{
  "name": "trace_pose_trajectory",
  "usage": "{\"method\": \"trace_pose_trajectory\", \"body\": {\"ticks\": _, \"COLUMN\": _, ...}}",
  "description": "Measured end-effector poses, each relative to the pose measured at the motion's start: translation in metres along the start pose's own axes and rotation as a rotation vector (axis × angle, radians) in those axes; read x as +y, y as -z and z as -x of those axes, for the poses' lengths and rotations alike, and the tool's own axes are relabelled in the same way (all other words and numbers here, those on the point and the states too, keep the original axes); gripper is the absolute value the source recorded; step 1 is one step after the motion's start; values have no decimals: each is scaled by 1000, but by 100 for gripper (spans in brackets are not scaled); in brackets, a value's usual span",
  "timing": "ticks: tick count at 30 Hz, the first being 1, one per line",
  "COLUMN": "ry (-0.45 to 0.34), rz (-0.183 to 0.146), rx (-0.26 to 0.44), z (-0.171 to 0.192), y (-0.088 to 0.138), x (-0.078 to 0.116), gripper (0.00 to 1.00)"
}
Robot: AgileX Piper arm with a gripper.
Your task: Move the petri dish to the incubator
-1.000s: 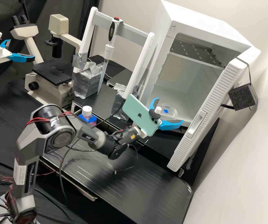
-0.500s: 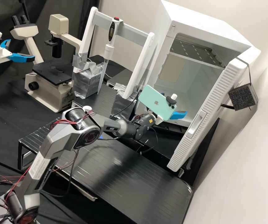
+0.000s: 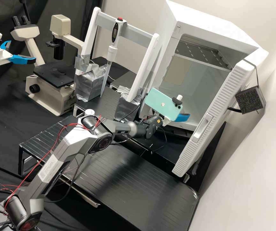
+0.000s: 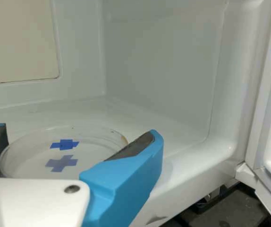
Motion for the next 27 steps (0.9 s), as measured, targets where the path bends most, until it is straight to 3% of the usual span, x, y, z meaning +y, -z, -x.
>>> {"method": "trace_pose_trajectory", "body": {"ticks": 15, "ry": 1, "rz": 12, "rx": -8, "z": -2, "y": -7, "x": 3, "gripper": 0}}
{"method": "trace_pose_trajectory", "body": {"ticks": 16, "ry": -2, "rz": 8, "rx": -10, "z": -2, "y": -8, "x": 4, "gripper": 100}}
{"method": "trace_pose_trajectory", "body": {"ticks": 27, "ry": -5, "rz": 5, "rx": -3, "z": 2, "y": -16, "x": 8, "gripper": 100}}
